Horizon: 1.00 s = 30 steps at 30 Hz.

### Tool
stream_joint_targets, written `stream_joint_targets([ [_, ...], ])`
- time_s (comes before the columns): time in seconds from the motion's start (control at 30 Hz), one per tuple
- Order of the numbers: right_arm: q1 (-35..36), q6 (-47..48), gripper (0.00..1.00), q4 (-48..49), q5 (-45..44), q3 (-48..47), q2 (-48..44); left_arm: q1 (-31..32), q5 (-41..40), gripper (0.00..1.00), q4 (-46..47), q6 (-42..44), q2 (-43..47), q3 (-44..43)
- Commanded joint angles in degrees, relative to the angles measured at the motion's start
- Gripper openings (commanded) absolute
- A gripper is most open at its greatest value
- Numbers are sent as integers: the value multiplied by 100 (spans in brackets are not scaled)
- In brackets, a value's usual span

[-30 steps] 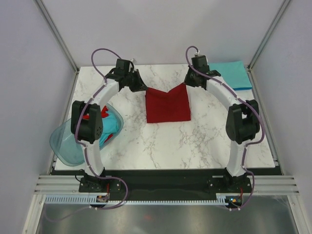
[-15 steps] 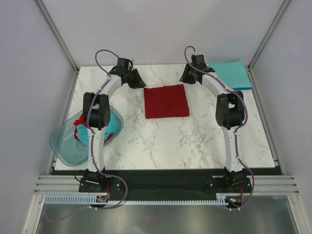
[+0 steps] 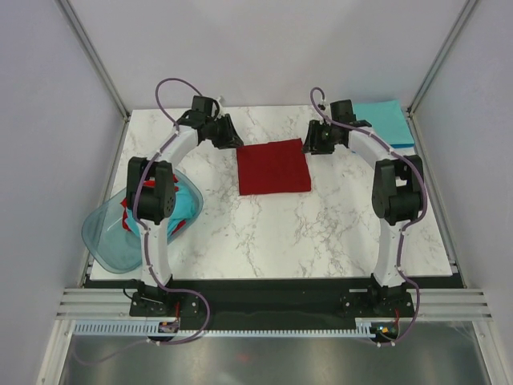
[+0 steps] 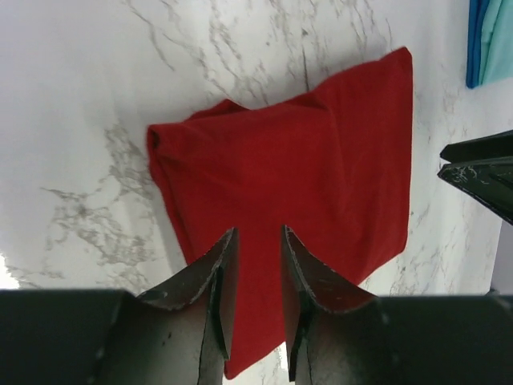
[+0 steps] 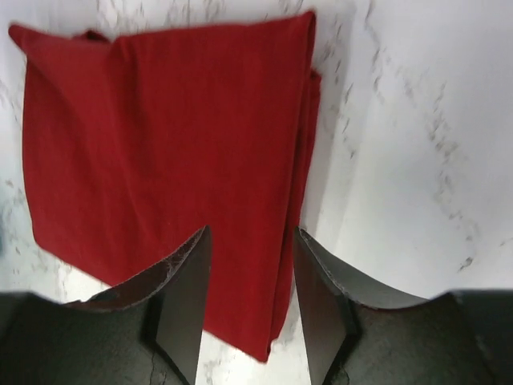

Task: Fold and stack the t-shirts
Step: Fold the tshirt

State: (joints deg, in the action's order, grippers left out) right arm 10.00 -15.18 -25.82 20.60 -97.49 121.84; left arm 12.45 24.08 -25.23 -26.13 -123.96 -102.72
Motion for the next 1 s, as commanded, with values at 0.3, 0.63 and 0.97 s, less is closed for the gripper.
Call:
stream_joint_targets([
  [0.3, 28, 683, 51, -72, 410, 1135, -363, 83, -17, 33, 10, 319, -892, -732],
  [0.63, 28, 666, 44, 121, 655, 1619, -626, 3, -334, 37, -157, 495, -648, -1005],
  [0.97, 37, 736, 52, 130, 902, 1892, -1092, 91, -61, 45, -263, 671, 1250, 1015],
])
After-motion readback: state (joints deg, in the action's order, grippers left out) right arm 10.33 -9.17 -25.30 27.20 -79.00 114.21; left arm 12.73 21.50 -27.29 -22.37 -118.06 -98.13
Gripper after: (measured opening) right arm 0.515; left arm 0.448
